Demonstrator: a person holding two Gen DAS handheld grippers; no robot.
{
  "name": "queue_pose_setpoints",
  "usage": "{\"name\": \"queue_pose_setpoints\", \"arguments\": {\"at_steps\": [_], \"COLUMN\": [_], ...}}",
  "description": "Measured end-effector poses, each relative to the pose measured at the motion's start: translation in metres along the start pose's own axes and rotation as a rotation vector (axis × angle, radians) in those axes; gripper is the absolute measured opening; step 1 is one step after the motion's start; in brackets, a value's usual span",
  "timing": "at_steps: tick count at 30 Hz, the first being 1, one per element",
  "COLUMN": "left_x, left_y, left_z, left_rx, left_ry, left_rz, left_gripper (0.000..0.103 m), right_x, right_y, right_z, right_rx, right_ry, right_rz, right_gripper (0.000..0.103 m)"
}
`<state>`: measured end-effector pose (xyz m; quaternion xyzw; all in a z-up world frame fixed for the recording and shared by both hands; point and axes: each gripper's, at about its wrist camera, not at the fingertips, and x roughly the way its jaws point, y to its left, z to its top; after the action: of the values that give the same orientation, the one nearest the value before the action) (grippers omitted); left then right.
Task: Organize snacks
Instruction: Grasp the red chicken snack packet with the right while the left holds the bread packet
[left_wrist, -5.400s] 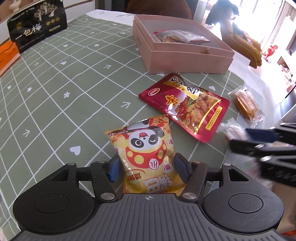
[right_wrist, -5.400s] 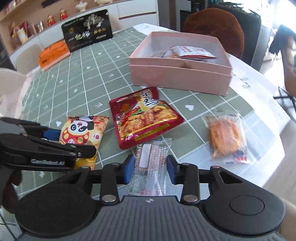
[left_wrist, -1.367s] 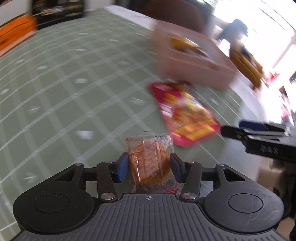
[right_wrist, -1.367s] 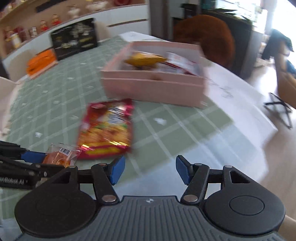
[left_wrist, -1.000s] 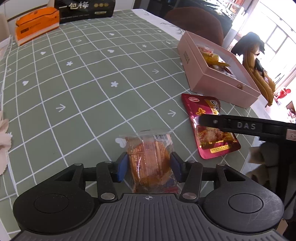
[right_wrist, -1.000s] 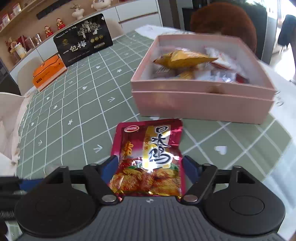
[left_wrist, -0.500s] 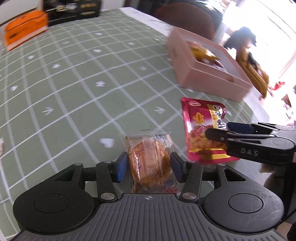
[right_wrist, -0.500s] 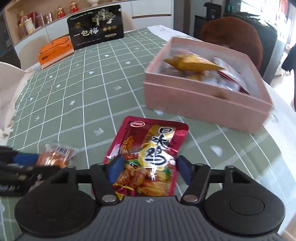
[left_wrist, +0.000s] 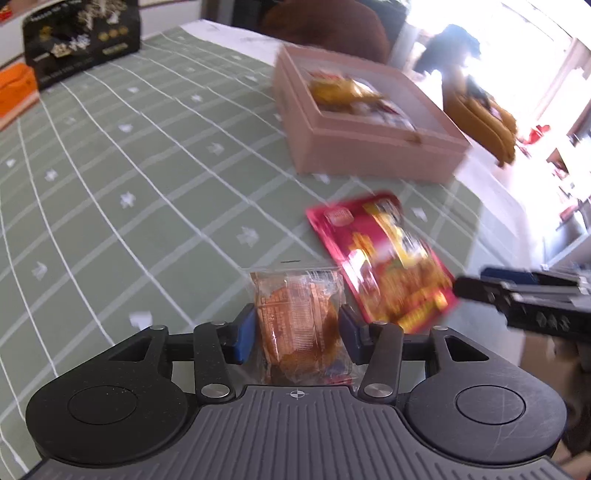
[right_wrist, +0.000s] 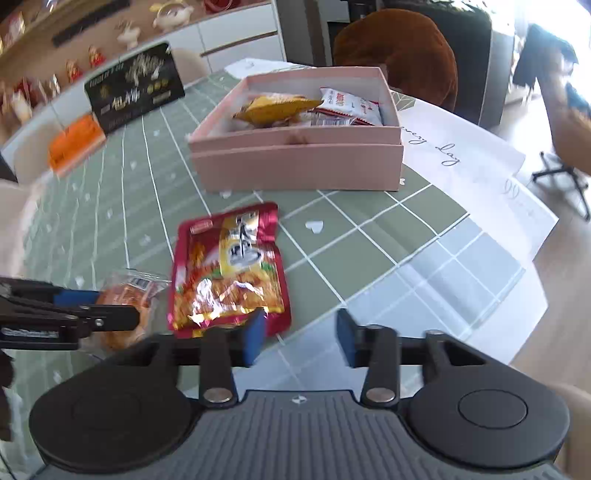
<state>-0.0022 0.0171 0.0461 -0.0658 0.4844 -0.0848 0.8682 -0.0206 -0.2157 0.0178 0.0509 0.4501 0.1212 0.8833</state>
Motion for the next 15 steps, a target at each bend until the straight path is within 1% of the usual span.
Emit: {"name": "queue_pose_setpoints", "arguments": {"at_steps": [1, 5, 8, 9, 12, 13, 15], "left_x": [0.004, 0.014, 0.015, 0.015, 0.015, 0.015, 0.013], "left_y": [0.0, -0.003, -0.003, 0.0, 0.009, 0.011, 0.016], "left_z": [0.005, 0.015, 0.014, 0.013, 0.011, 0.011, 0.01], "left_rx": [-0.003, -0.005, -0.006, -0.017, -0.059, -0.068, -0.086], "left_ry": [0.0, 0.012, 0.01, 0.01, 0.007, 0.003, -0.005], "left_rz": [-0.003, -0.034, -0.05, -0.06, -0.088, -0.091, -0.098], "left_gripper": [0.052, 0.053, 0.053, 0.053, 0.053, 0.052, 0.052], "right_x": [0.0, 0.018, 0.038, 0.041, 0.047, 0.048, 0.045], "right_y": [-0.001, 0.003, 0.002, 0.003, 0.007, 0.008, 0.01], "right_z": [0.002, 0.018, 0.029, 0.032, 0.037, 0.038, 0.038], "right_rx": [0.011, 0.036, 0.111, 0.133, 0.172, 0.179, 0.18], "right_ry": [-0.006, -0.007, 0.025, 0.016, 0.046, 0.056, 0.059], "right_rz": [0.012, 0.035, 0.081, 0.095, 0.162, 0.179, 0.197], "right_gripper": [0.053, 0.053, 0.052, 0.05, 0.043, 0.043, 0.04]}}
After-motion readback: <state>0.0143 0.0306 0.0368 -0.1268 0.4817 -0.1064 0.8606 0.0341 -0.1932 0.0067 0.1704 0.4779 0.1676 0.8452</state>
